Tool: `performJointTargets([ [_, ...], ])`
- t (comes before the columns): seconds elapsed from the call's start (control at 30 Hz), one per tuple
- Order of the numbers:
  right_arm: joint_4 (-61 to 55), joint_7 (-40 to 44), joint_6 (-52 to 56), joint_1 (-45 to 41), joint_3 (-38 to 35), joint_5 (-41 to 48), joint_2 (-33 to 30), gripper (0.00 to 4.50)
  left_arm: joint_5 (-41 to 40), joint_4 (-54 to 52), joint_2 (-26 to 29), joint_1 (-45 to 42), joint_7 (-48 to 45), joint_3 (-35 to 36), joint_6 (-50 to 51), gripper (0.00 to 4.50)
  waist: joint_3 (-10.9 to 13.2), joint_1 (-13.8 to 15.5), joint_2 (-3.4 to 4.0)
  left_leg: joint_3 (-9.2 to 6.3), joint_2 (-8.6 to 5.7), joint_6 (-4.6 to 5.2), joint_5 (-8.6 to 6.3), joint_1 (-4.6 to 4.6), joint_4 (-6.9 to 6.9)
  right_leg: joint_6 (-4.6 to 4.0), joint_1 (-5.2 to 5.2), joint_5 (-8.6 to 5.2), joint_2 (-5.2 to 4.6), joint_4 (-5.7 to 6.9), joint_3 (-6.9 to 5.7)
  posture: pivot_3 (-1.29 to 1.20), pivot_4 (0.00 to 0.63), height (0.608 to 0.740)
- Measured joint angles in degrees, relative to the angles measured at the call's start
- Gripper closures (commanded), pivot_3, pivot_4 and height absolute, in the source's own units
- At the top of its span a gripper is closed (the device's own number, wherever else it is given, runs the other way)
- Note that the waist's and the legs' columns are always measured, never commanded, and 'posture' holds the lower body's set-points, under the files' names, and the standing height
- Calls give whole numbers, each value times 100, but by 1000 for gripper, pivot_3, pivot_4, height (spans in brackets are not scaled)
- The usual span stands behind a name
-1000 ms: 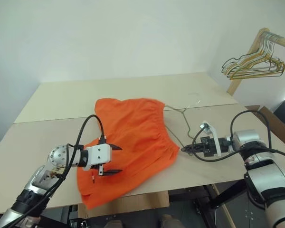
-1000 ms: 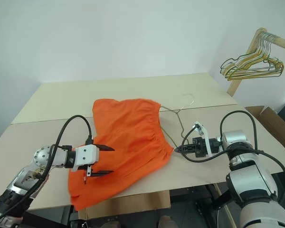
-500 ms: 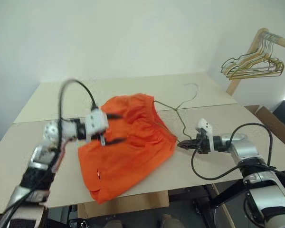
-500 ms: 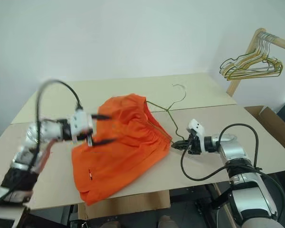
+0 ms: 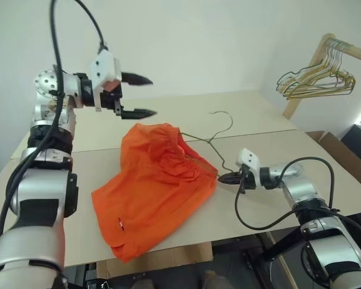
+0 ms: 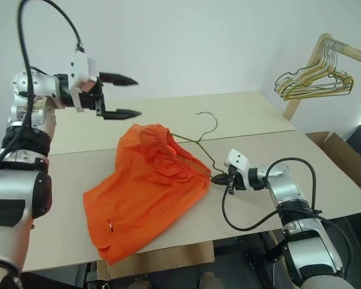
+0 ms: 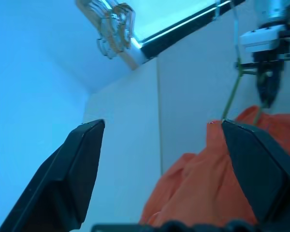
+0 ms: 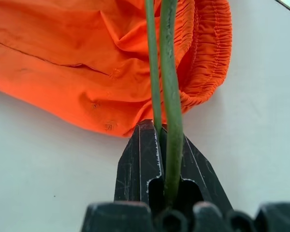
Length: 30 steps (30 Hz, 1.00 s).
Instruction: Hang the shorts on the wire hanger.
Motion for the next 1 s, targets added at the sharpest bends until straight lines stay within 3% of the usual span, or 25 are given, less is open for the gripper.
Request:
performJointTargets([
  [0.17,-266,-97,88,-4,5,-124,21,4500,-82,445,40,-317,-185,-1097,-251,331,0,-100,0,-8,0,16,-9,-15,11,3,-6,-1,0,1,2,-47,0,740],
  [0.37,-568,-100,125,7,30,-243,16,4500,174,874,-26,-431,-188,-1607,-772,331,0,-149,0,-10,0,17,-10,-12,14,4,-6,-2,0,7,1,-52,0,740],
  [0.53,-630,-54,246,14,180,-327,13,4500,690,1183,-197,-444,-179,-1598,-1020,1372,0,-150,0,-11,-1,18,-10,-15,16,4,-6,-2,0,7,1,-55,0,740],
  [0.97,-703,-188,250,11,205,-477,28,4500,1695,1407,-512,-444,19,-1343,-1132,1372,0,-166,-1,-13,-1,22,-13,-15,18,4,-6,-2,0,9,2,-66,0,740],
  [1.0,-714,-188,250,11,212,-487,29,4500,1761,1426,-530,-444,102,-1341,-1133,1552,0,-168,-1,-13,-1,22,-13,-14,18,4,-6,-2,0,10,2,-66,0,740],
])
